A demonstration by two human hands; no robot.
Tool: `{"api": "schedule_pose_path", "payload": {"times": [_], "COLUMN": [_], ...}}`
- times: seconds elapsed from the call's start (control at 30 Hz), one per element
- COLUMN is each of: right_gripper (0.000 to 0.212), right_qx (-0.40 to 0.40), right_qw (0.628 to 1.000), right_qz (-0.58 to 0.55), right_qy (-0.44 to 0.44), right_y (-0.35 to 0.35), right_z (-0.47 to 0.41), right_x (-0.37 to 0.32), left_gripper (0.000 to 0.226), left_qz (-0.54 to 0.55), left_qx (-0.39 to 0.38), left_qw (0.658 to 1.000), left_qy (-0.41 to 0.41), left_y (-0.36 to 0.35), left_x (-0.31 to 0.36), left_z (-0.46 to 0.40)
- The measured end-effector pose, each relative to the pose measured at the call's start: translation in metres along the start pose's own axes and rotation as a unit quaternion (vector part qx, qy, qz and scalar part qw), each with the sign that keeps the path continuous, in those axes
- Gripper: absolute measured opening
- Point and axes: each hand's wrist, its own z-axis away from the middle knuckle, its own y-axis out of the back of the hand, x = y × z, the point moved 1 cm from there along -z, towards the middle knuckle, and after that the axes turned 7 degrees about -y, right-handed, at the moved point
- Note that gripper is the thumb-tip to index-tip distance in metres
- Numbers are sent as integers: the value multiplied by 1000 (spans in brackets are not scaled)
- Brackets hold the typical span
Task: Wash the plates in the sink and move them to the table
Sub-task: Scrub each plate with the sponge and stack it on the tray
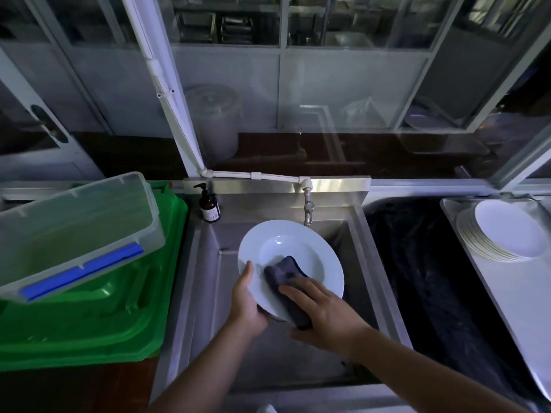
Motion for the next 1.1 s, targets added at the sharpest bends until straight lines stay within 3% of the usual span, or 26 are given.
{"api": "schedule_pose_path", "payload": {"times": [0.17,0.33,0.47,0.6,0.73,0.9,1.0,1.1], "right_gripper": [74,87,91,74,70,62,66,72], "right_qx": [24,-57,-26,-1,33,-16,-26,0], "right_qw": [1000,991,991,993,988,972,960,962], "right_qz": [10,-104,-98,-22,-56,-162,-233,-232], "right_qy": [-1,-55,-87,-119,-137,-172,-150,-142], "right_y": [7,-8,0,15,16,5,-3,-5], "right_z": [8,-9,-44,-56,-38,-15,-15,-33], "right_x": [15,-7,2,22,19,-11,-28,-28], "left_gripper": [69,66,60,62,60,62,58,55], "left_qz": [-23,-19,-10,-20,-12,7,18,18], "left_qx": [-53,-89,-113,-102,-95,-77,-75,-86], "left_qw": [998,996,993,994,995,997,997,996], "left_qy": [-7,16,16,-23,-32,-26,-8,-9], "left_y": [7,8,8,6,4,4,-1,-3], "left_x": [6,0,-3,5,9,0,-8,-10], "left_z": [-1,2,3,3,8,8,11,11]}}
